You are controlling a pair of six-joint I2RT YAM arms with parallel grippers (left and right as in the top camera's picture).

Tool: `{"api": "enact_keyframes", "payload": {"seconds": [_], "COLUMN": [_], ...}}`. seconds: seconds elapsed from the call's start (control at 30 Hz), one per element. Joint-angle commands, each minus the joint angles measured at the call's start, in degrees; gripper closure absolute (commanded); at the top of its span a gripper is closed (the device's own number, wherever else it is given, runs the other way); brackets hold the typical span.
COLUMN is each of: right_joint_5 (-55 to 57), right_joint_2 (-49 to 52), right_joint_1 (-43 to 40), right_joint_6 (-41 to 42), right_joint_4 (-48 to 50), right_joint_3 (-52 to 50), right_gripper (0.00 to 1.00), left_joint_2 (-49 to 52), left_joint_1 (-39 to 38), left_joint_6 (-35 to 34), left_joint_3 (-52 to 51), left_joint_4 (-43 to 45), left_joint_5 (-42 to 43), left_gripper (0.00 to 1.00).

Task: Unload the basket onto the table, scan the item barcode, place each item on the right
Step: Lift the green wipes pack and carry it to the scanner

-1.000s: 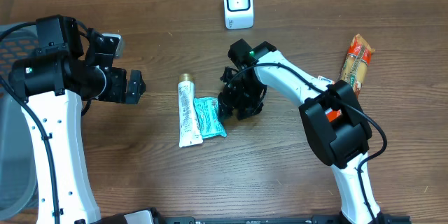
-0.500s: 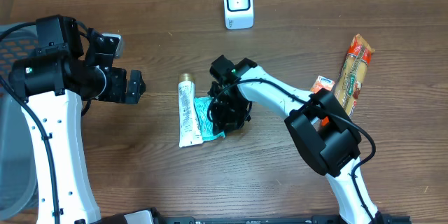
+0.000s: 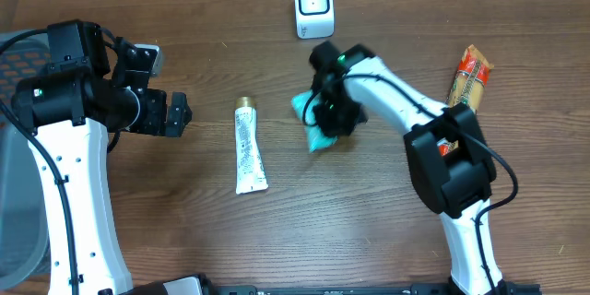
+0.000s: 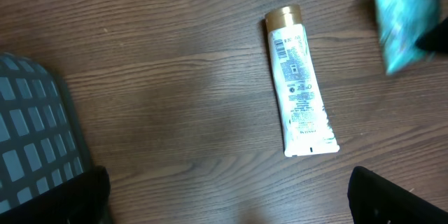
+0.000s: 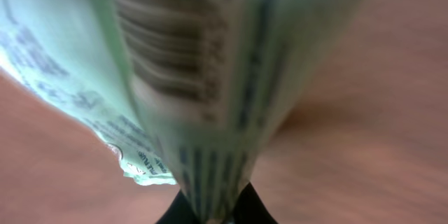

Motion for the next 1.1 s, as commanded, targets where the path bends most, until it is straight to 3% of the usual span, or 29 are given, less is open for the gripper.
{"api": "enact_keyframes", "payload": {"seconds": [0.0, 0.03, 0.07, 0.2, 0.3, 0.4, 0.47, 0.57, 1.07], "right_joint_5": [12.83, 12.81, 12.76, 10.23, 3.45, -0.09, -6.05, -12.24, -10.36], "right_joint_2": [0.04, 0.04, 0.04, -0.04, -0.5, -0.59, -0.55, -0.5, 1.27], "right_joint_1": [-1.03, -1.31, -1.57, -2.05, -2.19, -2.84, -3.06, -2.23, 0.79], "right_joint_6": [-7.87, -8.5, -8.83, -8.87, -7.76, 4.83, 8.96, 9.25, 9.9], "right_joint_4": [1.53, 1.84, 1.84, -0.85, -4.09, -4.81, -4.15, 0.02, 12.04], "right_joint_3": [3.76, 4.44, 5.16, 9.46, 13.7, 14.97, 14.19, 11.41, 7.91], "right_gripper": [0.56, 0.44, 0.39, 0.27, 0.26, 0.26, 0.27, 0.28, 0.27], "left_joint_2": [-0.5, -0.5, -0.5, -0.5, -0.5, -0.5, -0.5, -0.5, -0.5], "left_joint_1": [-0.07, -0.04, -0.07, -0.04, -0.04, -0.07, -0.04, -0.07, -0.04], "left_joint_6": [0.02, 0.02, 0.02, 0.02, 0.02, 0.02, 0.02, 0.02, 0.02], "left_joint_3": [0.44, 0.44, 0.44, 0.44, 0.44, 0.44, 0.44, 0.44, 0.44], "left_joint_4": [0.07, 0.07, 0.07, 0.07, 0.07, 0.09, 0.07, 0.07, 0.07], "left_joint_5": [0.68, 0.68, 0.68, 0.68, 0.68, 0.68, 0.68, 0.68, 0.68], "left_gripper": [0.0, 0.0, 0.0, 0.0, 0.0, 0.0, 0.0, 0.0, 0.0]}}
